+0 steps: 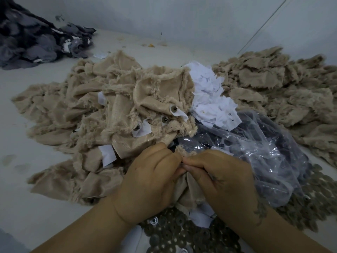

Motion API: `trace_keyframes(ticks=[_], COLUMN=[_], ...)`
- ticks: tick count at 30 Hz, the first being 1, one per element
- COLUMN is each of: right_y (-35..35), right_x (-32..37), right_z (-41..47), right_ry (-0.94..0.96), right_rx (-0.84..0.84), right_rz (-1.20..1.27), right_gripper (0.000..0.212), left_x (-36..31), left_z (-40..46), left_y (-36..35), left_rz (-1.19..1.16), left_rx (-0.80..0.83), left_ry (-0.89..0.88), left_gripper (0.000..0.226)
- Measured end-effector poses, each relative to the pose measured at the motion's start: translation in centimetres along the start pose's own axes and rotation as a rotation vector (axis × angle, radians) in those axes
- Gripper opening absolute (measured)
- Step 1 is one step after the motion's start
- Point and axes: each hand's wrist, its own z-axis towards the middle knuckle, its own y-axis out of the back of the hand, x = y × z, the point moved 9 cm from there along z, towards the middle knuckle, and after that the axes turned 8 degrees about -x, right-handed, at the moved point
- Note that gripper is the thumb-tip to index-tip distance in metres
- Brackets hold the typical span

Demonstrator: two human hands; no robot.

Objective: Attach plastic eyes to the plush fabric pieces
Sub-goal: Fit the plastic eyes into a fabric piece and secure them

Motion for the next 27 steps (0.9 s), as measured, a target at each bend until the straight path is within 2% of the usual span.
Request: trace_keyframes(ticks=[6, 9, 11, 13, 15, 18, 20, 23, 27], right_y=[0.0, 0.9, 2.1, 3.1, 3.0, 0.3, -1.4, -2.6, -3.3], right_x=[0.0, 0.4, -1.1, -3.9, -6.3, -6.3, -5.3, -5.1, -4.2], right_z=[0.2, 1.3, 2.0, 2.0, 0.9, -2.0, -3.0, -3.5, -3.3], right_ry=[-0.022, -0.053, -0.221, -0.506, -0.842, -1.230, -1.355, -1.423, -1.479], right_rx=[0.013, 0.008, -0.023, -0.016, 0.088, 0.346, 0.389, 0.362, 0.324], right_rz=[-0.032, -0.009, -0.007, -0.065, -0.053, 0.222, 0.506, 0.795, 1.041], right_gripper=[0.024, 0.024, 0.030, 0.045, 0.058, 0.061, 0.049, 0.058, 0.046], left_x=[0.3, 0.2, -0.1, -0.5, -0.9, -1.3, -1.6, -1.9, -2.3], left_z=[-0.2, 0.1, 0.3, 0.3, 0.2, 0.0, 0.1, 0.4, 0.5], left_y=[-0.2, 0.1, 1.0, 1.9, 2.5, 3.0, 3.1, 2.9, 2.2], left_rz=[0.020, 0.020, 0.049, 0.057, 0.055, 0.062, 0.054, -0.001, -0.107], left_rx=[0.019, -0.024, -0.112, -0.184, -0.209, -0.232, -0.232, -0.195, -0.118], left_ry=[0.002, -0.020, -0.045, -0.071, -0.089, -0.106, -0.127, -0.142, -0.161], left_gripper=[0.026, 0.028, 0.030, 0.034, 0.035, 0.026, 0.025, 0.028, 0.024])
